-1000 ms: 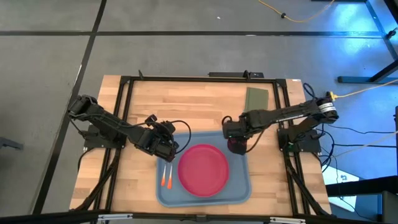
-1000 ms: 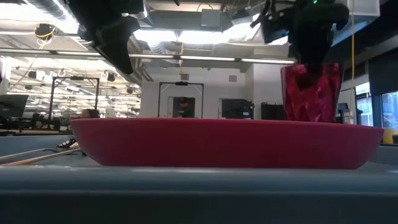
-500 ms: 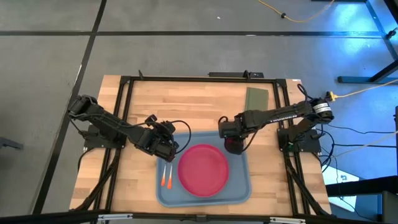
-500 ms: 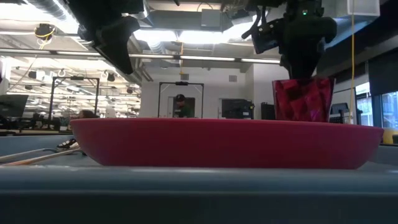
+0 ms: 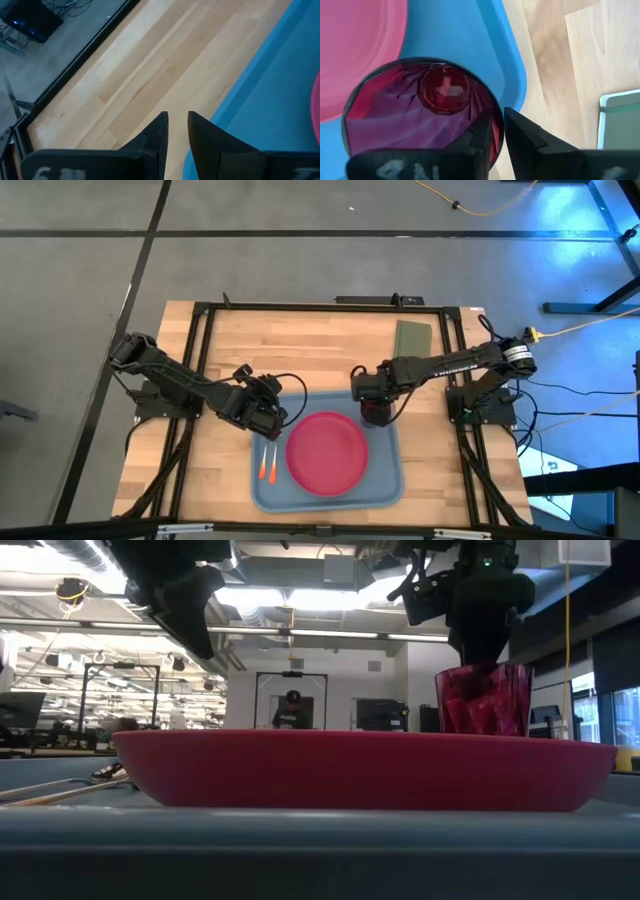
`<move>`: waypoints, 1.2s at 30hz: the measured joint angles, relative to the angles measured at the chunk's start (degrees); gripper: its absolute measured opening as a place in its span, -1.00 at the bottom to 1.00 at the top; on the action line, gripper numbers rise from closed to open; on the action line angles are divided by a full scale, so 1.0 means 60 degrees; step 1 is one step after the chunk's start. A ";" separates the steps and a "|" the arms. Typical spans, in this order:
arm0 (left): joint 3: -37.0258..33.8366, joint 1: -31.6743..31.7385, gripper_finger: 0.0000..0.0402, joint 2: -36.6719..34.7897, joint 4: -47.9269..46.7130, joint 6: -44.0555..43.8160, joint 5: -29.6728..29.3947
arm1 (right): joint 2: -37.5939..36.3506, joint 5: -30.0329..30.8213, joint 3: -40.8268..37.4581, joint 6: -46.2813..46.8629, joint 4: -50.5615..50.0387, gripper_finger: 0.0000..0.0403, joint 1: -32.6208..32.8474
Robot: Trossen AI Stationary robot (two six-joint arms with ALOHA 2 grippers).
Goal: Pick and place plate/cup/fork/spoon on tray
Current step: Put the pink cup on the blue tray to the top right of the blue tray, then return to Home Position
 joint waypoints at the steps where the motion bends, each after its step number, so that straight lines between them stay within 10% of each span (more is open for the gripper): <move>1: 0.0000 0.0000 -0.67 0.0000 0.0000 0.0000 0.0000 | 0.0000 0.0000 0.0000 0.0000 0.0007 -0.72 0.0000; 24: 0.0000 0.0000 -0.67 0.0000 -0.0089 0.0555 0.0111 | -0.0106 -0.0333 0.2448 0.0777 -0.2334 -0.72 0.0300; 33: 0.0004 -0.0080 -0.67 0.0000 -0.0923 0.1225 0.4891 | -0.0113 -0.1626 0.4068 0.1840 -0.2774 -0.72 0.1521; 36: 0.0004 -0.0461 -0.67 0.0000 -0.1315 0.1243 0.4240 | -0.0115 -0.1243 0.4113 0.0909 -0.2811 -0.72 0.2283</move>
